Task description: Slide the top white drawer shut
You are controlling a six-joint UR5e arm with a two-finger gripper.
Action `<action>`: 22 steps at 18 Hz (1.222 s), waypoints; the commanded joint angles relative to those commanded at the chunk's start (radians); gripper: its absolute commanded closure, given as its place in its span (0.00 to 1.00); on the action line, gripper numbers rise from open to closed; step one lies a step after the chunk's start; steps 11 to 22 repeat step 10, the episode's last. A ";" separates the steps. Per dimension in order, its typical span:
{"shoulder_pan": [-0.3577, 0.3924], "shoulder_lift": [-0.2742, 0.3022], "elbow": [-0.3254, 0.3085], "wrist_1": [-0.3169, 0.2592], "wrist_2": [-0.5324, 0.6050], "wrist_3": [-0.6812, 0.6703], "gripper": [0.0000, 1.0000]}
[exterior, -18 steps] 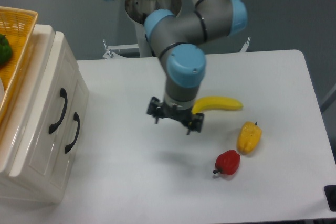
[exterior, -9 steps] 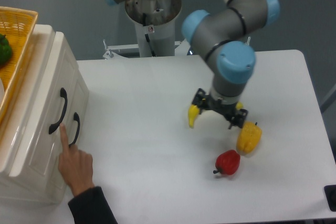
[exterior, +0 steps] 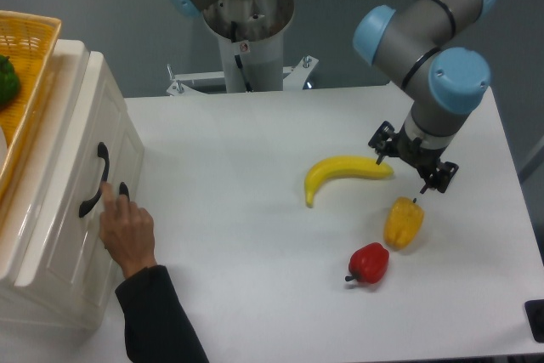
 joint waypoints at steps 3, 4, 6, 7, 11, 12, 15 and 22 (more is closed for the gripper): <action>0.029 0.006 -0.012 -0.003 0.002 0.002 0.00; 0.035 0.008 -0.012 -0.003 0.002 0.011 0.00; 0.049 0.017 -0.012 -0.008 0.002 0.049 0.00; 0.052 0.018 -0.011 -0.012 0.002 0.066 0.00; 0.052 0.018 -0.012 -0.012 0.002 0.072 0.00; 0.052 0.018 -0.012 -0.012 0.002 0.072 0.00; 0.052 0.018 -0.012 -0.012 0.002 0.072 0.00; 0.052 0.018 -0.012 -0.012 0.002 0.072 0.00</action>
